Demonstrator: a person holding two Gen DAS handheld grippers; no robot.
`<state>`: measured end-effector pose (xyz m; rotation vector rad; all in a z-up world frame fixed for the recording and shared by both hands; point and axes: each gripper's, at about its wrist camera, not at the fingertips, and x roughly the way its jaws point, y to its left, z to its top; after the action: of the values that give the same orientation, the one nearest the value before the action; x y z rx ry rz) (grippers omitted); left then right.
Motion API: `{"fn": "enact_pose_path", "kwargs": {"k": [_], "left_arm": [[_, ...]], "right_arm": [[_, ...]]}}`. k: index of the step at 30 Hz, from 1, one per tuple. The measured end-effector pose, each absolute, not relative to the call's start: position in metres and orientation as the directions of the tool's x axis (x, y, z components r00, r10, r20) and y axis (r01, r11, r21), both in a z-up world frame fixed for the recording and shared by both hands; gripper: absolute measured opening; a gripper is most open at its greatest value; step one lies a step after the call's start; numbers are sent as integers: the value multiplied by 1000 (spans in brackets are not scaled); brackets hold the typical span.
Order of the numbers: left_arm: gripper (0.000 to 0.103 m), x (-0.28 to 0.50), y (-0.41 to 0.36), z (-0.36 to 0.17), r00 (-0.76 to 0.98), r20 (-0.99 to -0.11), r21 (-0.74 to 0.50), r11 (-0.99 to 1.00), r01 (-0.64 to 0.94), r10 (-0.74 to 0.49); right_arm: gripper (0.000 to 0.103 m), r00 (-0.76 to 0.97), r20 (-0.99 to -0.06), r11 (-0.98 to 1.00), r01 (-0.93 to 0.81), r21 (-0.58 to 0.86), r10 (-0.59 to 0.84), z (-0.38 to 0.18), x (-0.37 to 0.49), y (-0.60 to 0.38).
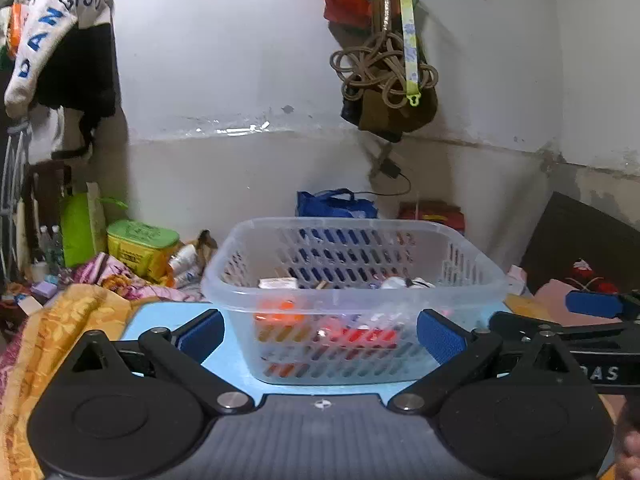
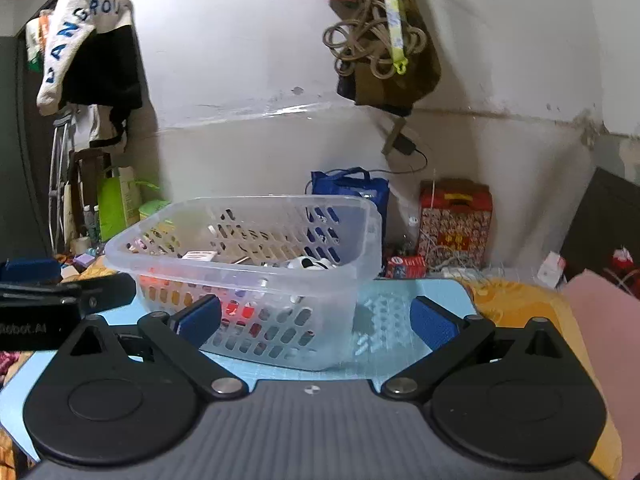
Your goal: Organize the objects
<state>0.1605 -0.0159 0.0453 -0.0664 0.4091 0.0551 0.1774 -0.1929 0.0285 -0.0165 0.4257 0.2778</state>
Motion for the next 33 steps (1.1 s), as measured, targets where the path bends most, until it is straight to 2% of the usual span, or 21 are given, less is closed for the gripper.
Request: {"fn": "enact_pose_path", "kwargs": {"k": [14, 33], "left_arm": [[103, 167, -23, 39, 898, -436, -38, 995, -91, 65], [103, 168, -3, 36, 896, -437, -65, 991, -118, 78]], "right_arm": [[103, 871, -428, 968, -246, 46, 242, 21, 180, -212], [103, 883, -407, 970, -240, 39, 235, 28, 178, -205]]}}
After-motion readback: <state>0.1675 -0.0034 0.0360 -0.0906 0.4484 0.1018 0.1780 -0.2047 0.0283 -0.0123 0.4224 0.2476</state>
